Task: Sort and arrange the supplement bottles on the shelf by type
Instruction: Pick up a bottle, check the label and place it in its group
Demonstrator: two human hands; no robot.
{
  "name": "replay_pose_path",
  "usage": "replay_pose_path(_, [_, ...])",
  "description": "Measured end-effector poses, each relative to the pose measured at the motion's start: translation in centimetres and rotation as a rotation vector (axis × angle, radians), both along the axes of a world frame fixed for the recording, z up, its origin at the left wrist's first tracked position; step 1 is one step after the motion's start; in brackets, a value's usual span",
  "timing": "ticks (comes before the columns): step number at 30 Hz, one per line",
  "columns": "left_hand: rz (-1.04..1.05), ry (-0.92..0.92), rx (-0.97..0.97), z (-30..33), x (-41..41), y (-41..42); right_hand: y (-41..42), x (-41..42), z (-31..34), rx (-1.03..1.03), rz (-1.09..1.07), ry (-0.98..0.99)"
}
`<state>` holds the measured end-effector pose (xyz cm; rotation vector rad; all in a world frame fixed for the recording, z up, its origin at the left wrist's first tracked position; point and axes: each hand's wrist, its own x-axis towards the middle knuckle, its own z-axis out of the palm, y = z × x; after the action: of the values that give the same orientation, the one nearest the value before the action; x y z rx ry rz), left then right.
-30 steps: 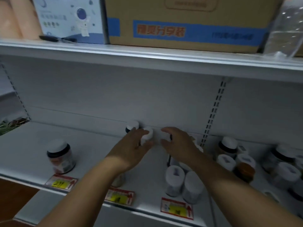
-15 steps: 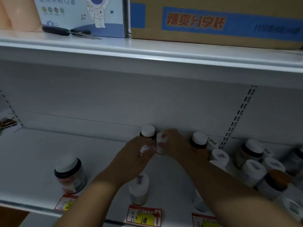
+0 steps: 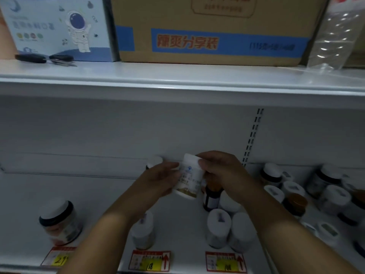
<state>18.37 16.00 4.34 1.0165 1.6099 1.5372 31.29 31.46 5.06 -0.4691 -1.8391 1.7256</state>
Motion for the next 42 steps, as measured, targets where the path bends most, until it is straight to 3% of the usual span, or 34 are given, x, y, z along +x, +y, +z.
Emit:
replay_pose_path(4, [-0.133, -0.063, 0.004, -0.2, 2.5, 1.6, 0.4, 3.0, 0.1, -0.044, -0.026, 0.018])
replay_pose_path(14, [-0.147, -0.084, 0.019, -0.8, 6.6, 4.1, 2.2, 8.2, -0.2, -0.034, -0.007, 0.016])
replay_pose_path(21, [-0.134, 0.107, -0.101, 0.4, 6.6, 1.7, 1.1, 7.6, -0.1, 0.128, -0.005, -0.031])
replay_pose_path(27, [0.144, 0.382, -0.321, 1.1, 2.4, -2.5, -3.3, 3.1, -2.3, 0.35, 0.072, -0.242])
replay_pose_path(35, [0.149, 0.497, -0.473, -1.6, -2.3, -5.6, -6.8, -1.0, -7.2, 0.531, 0.161, -0.473])
replay_pose_path(42, [0.087, 0.472, -0.442, -2.8, -4.8, -5.2, -6.9, -1.7, -9.5, 0.467, 0.134, -0.517])
